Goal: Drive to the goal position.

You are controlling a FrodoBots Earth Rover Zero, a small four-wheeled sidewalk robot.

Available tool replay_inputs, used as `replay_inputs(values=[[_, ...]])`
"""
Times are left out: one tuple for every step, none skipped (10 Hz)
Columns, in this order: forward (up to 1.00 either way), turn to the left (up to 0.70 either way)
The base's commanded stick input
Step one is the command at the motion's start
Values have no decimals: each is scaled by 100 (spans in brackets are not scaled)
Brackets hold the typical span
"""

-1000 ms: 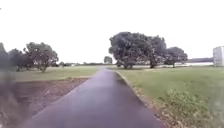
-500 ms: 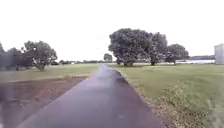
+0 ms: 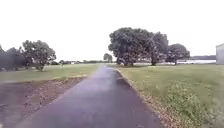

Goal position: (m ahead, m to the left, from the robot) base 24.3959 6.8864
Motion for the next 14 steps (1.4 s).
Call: replay_inputs(values=[[60, 7], [60, 13], [60, 15], [60, 15], [60, 15], [60, 15], [60, 15], [60, 15], [60, 15], [60, 0], [60, 0], [60, 0], [60, 0], [60, 0]])
